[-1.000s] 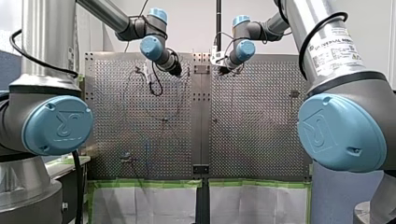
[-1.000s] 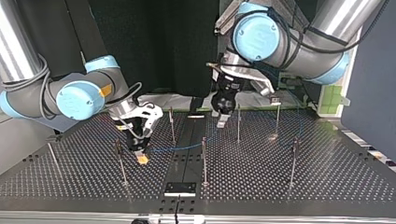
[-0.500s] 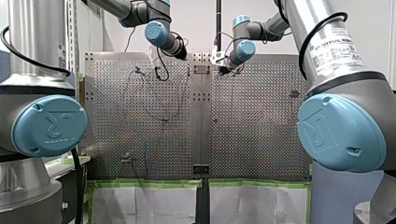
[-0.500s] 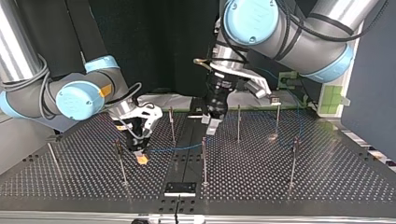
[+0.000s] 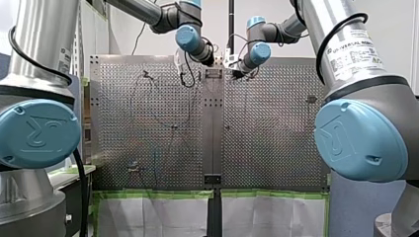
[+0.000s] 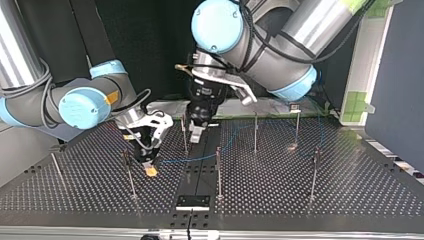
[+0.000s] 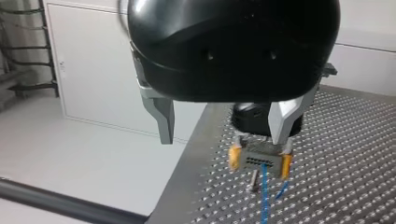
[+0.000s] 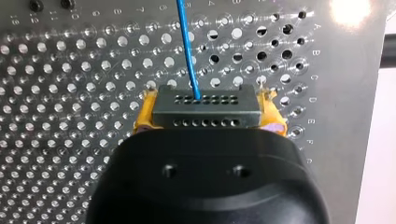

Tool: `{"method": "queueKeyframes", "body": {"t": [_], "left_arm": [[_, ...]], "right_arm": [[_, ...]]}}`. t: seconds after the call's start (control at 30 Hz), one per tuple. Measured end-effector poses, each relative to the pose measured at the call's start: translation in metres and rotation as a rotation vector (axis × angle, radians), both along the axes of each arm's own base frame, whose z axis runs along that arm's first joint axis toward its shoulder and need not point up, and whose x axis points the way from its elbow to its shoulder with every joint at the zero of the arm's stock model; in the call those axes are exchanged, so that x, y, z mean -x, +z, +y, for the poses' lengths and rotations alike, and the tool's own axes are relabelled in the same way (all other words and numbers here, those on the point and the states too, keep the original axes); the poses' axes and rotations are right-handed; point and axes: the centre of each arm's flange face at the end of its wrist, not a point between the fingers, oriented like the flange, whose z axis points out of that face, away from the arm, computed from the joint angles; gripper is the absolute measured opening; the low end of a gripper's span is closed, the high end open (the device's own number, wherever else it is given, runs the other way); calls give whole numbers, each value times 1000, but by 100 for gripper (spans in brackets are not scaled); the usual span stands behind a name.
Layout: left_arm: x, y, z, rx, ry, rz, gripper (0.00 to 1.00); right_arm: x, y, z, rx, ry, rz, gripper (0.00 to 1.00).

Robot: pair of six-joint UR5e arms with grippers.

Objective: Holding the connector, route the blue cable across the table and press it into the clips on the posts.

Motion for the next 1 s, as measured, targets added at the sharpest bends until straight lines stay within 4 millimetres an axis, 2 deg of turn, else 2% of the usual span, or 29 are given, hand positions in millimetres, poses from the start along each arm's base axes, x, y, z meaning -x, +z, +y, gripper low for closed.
{"method": "queueKeyframes", "body": {"t": [0.27,0.57,1.0], "left_arm": [[-9,-26,-18,-51,17,28,100],[-34,-42,-32,-73,69,18,100],[-55,-43,-28,-53,115,-16,100]], "right_arm": [[0,0,0,1,0,0,0],[0,0,0,0,1,0,0],[0,0,0,0,1,0,0]]}}
